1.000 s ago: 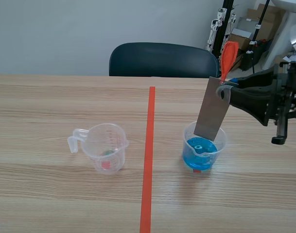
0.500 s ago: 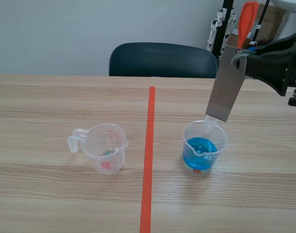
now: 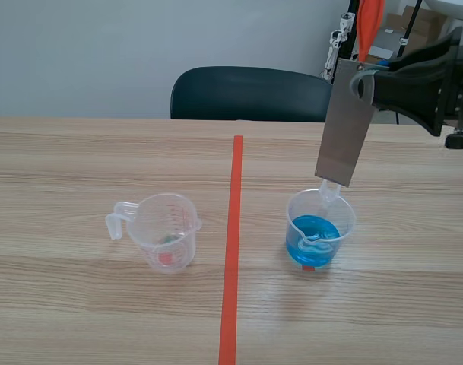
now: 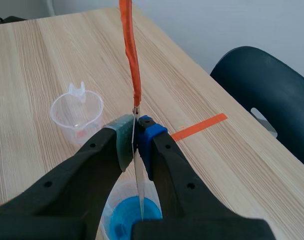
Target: Do the redox reaction experiment. raise the plate out of the solution
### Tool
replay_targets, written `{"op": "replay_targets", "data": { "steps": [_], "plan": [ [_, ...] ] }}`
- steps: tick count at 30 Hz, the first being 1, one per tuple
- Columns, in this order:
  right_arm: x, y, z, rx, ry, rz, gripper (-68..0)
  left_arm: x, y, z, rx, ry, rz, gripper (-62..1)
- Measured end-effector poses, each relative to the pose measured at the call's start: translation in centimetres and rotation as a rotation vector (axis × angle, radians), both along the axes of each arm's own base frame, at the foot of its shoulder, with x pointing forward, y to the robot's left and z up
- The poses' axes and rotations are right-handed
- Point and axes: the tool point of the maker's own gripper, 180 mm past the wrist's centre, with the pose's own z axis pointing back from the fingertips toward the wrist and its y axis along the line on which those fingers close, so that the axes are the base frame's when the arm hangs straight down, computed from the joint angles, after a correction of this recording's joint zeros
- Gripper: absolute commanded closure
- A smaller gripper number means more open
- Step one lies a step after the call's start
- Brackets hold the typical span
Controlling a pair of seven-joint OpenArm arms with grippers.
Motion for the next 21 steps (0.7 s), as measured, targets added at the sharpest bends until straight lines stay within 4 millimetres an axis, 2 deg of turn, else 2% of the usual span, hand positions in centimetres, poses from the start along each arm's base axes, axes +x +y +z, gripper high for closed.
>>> {"op": "replay_targets", "data": {
  "steps": [4,8,12,21],
  "plan": [
    [0.4,-0.6,1.4,0.017,-0.012,-0.023,-0.6,2.2,-2.4,0.1,0.086,0.032,-0.059,-4.0],
    [0.5,-1.0,2.8,0.017,-0.022,-0.034,-0.6,4.1,-4.4,2.1,0.123,-0.034,-0.108,-4.0],
    [0.2,-0.6,3.4,0.015,-0.034,-0.019,-0.6,6.1,-5.4,3.6,0.187,-0.100,-0.105,-3.9],
    [0.2,-0.5,3.4,0.014,-0.026,-0.019,-0.6,8.6,-7.8,2.9,0.263,-0.096,-0.143,-4.0]
  ]
}}
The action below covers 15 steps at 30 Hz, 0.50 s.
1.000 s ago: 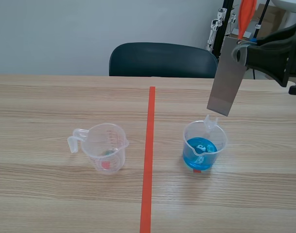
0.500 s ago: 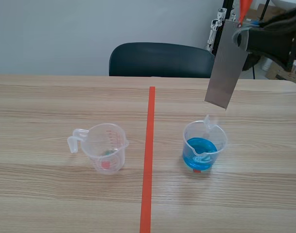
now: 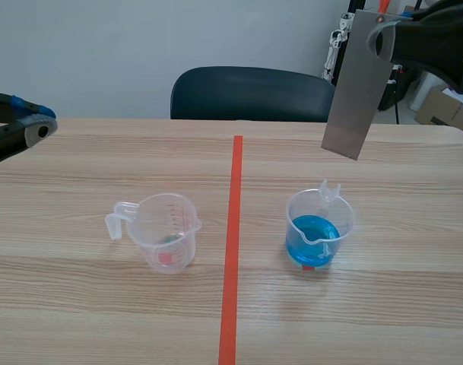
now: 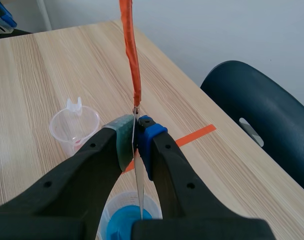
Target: Do the redox reaction experiment. raise the plate out of the solution
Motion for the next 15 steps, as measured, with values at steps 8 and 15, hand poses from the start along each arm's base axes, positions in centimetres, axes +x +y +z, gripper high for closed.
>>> {"op": "replay_targets", "data": {
  "steps": [8,15],
  "plan": [
    [0.1,0.0,0.0,0.012,0.015,-0.007,-0.6,2.1,-3.6,-1.0,0.011,0.008,-0.013,-4.0],
    [0.1,0.0,0.0,0.024,0.032,-0.010,-0.6,2.2,-7.6,-3.1,0.047,-0.002,-0.090,-4.0]
  ]
}}
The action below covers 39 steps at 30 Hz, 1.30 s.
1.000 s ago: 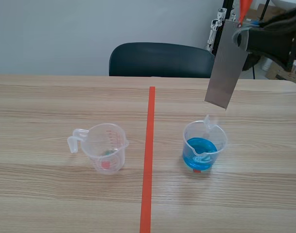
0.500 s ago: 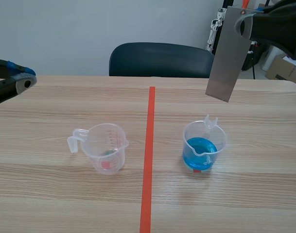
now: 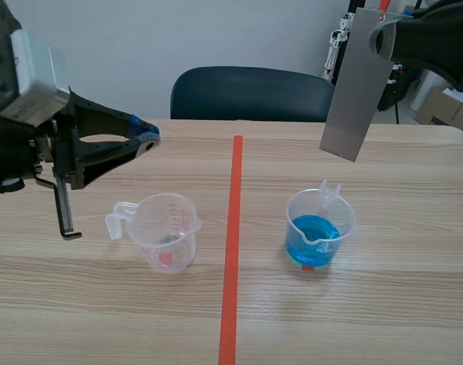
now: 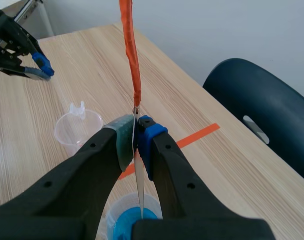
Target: Do the redox reaction experiment. raise the plate out of the solution
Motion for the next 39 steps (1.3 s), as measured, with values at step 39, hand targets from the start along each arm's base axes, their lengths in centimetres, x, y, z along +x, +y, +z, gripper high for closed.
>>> {"op": "replay_targets", "data": {
  "steps": [39],
  "plan": [
    [-0.5,0.3,0.0,0.017,0.028,0.032,-0.6,3.2,-9.5,-2.1,0.052,-0.048,-0.097,-4.0]
  ]
}}
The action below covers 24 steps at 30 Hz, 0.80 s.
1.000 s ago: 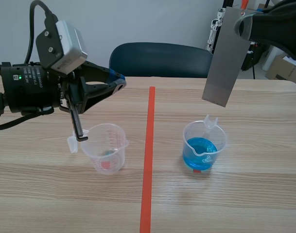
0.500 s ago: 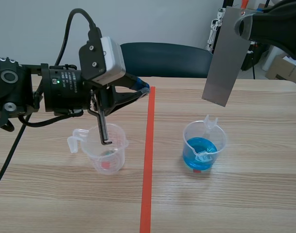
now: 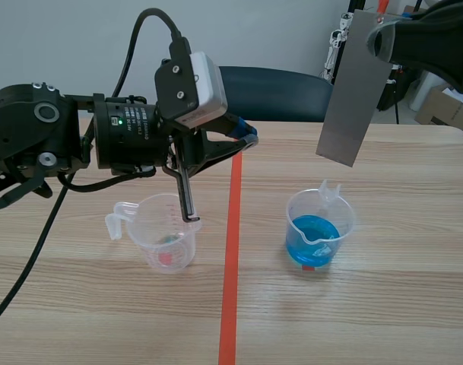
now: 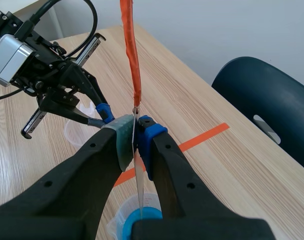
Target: Do the redox reaction experiment. raise the plate out of the solution
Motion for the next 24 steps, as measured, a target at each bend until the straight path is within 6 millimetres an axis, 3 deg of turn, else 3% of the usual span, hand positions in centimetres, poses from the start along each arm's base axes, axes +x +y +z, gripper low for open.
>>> {"op": "replay_targets", "data": {
  "steps": [24],
  "plan": [
    [0.01,0.02,0.15,0.007,-0.004,0.000,-0.6,0.11,-0.61,0.66,-0.014,-0.009,-0.012,-4.0]
  ]
}}
